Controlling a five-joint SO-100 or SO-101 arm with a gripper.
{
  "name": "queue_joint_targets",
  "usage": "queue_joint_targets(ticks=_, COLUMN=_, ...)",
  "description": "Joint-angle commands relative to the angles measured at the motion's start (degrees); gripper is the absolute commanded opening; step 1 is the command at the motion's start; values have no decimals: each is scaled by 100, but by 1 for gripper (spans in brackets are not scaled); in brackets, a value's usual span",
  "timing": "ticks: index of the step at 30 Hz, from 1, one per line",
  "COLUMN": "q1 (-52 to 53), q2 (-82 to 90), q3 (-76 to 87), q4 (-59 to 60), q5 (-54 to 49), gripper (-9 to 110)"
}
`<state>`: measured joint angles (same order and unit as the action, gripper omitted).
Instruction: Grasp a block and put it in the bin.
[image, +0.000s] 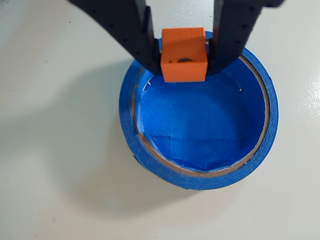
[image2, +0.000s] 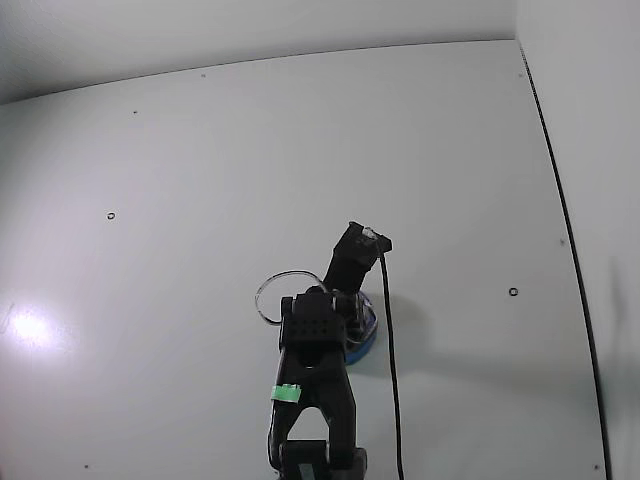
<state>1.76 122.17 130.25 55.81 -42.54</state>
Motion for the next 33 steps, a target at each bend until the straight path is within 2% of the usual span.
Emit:
queue_joint_targets(ticks=1, q1=0, q2=369, q3=-114, q4=-79, q5=-44, gripper=20)
queue_joint_targets(ticks=4, q1=0, q2=369, q3=-114, q4=-79, q5=-9, gripper=26)
queue_joint_targets(ticks=7, q1=62, q2=483, q3=-123, q4=-79, q5=44, gripper=24)
queue_joint_targets(ticks=10, q1=70, q2=1020, q3=-114, q4=-79, q5=53, gripper=17)
queue_joint_targets(ticks=14, q1=79, q2=2206, q3=-26, q4=-79, q5=220, gripper=2)
queue_joint_targets(ticks=16, q1=79, q2=2892, q3=-26, q4=-79, q5=519, gripper=-1)
queue_joint_targets(ticks=21, q1=88, q2=4395, q3=-18, q4=-35, q5=1424, gripper=3)
queue_joint_targets(ticks=33, q1=88, q2=7154, q3=202, q4=18, q5=3507, gripper=3)
